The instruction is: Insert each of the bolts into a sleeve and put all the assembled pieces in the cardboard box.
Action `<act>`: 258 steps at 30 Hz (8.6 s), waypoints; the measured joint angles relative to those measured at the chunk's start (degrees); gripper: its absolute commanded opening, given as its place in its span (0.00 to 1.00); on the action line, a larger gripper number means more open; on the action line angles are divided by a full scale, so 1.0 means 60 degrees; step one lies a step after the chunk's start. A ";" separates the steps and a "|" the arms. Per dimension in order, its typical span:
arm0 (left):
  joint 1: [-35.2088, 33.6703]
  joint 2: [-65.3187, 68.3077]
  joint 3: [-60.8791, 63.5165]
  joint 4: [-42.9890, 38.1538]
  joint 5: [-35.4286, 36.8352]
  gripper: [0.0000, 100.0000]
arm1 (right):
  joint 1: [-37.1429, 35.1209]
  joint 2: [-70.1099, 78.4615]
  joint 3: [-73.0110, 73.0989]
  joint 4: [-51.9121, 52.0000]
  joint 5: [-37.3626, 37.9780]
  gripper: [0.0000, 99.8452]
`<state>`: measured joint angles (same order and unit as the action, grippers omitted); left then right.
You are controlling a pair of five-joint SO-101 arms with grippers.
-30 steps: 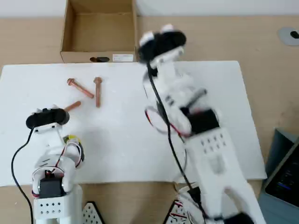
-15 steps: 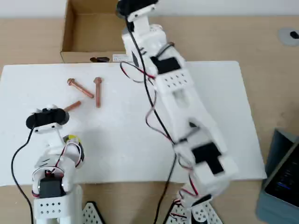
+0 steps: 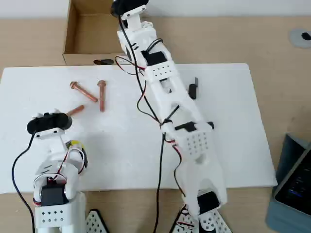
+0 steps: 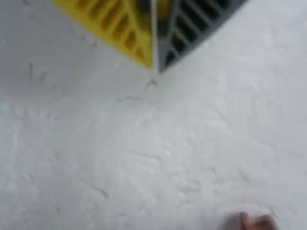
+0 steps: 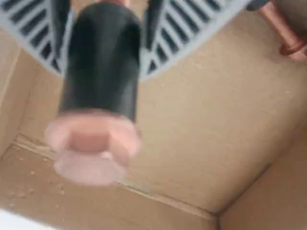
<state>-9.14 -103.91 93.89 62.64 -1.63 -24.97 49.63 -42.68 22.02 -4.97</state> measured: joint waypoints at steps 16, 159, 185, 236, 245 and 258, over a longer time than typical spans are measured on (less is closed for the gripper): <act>0.0000 0.0000 0.0000 0.0000 0.0000 0.00 | -0.0088 0.1538 -0.2549 0.2637 0.0850 0.17; 0.0659 0.0000 0.0000 0.0000 0.0000 0.00 | 0.2125 -0.3253 -0.1832 1.3172 0.6388 0.01; 0.0923 0.0000 0.0000 0.0000 0.0000 0.00 | 0.2462 -1.5692 1.1209 1.0930 0.0190 0.01; 0.1641 1.9853 -1.8212 0.3443 -0.0366 0.01 | 0.3604 -2.1670 1.7802 0.7399 -0.0469 0.01; 0.1641 2.2989 -2.1333 0.4293 -0.0381 0.12 | 0.3604 -2.1670 1.7802 0.7399 -0.0703 0.01; 0.1641 2.5392 -2.3590 0.4337 -0.0381 0.11 | 0.3604 -2.1670 1.7802 0.7399 -0.0864 0.01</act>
<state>0.70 48.44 -47.65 88.66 -3.91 -3.34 -80.40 64.13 66.42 -10.15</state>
